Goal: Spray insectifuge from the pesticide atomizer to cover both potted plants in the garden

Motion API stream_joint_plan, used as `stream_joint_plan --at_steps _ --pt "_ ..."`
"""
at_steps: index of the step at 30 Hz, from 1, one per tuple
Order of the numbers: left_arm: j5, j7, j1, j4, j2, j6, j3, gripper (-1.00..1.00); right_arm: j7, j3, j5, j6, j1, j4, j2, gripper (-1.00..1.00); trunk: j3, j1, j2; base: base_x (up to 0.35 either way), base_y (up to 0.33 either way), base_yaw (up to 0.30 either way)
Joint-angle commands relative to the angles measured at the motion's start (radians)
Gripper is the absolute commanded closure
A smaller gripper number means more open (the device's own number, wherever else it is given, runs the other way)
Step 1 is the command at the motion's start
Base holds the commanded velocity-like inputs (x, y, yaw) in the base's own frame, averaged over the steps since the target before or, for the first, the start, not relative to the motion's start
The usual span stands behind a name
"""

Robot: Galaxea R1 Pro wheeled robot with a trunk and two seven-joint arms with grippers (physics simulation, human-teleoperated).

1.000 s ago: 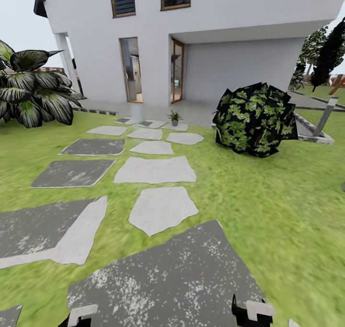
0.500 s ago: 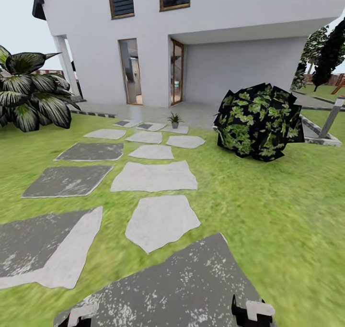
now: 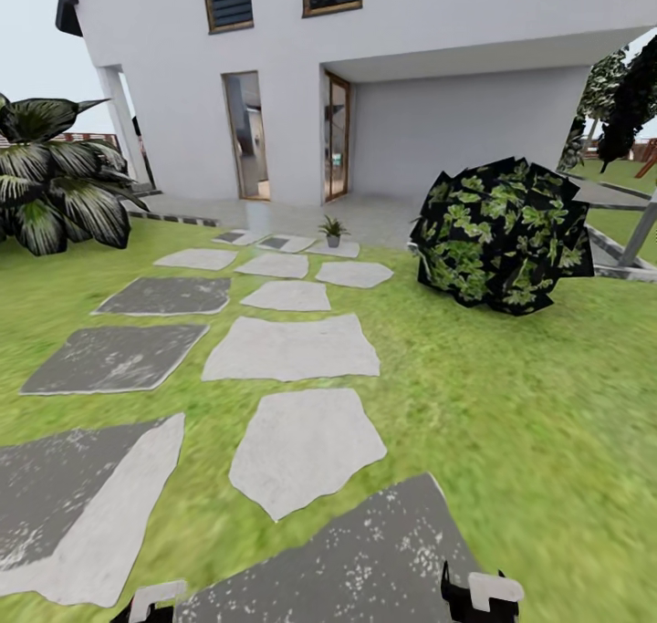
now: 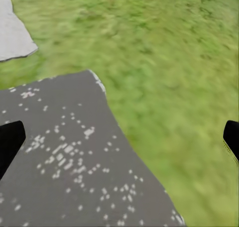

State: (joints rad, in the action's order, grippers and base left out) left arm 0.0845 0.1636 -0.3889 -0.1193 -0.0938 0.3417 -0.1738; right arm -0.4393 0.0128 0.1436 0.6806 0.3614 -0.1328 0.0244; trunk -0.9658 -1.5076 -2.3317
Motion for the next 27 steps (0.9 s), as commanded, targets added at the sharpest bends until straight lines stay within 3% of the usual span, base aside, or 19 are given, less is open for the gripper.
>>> stream_joint_plan --at_steps 1,27 --pt "0.009 0.003 -0.001 0.001 0.0 0.003 -0.006 1.0 -0.01 0.001 0.01 -0.001 0.001 0.001 0.0 -1.0 -0.001 0.0 0.0 0.337 0.0 0.0" --pt "0.009 0.003 -0.001 0.001 0.0 0.003 -0.006 1.0 -0.01 0.001 0.01 -0.001 0.001 0.001 0.003 -1.0 -0.001 0.0 0.0 0.337 0.0 0.0"
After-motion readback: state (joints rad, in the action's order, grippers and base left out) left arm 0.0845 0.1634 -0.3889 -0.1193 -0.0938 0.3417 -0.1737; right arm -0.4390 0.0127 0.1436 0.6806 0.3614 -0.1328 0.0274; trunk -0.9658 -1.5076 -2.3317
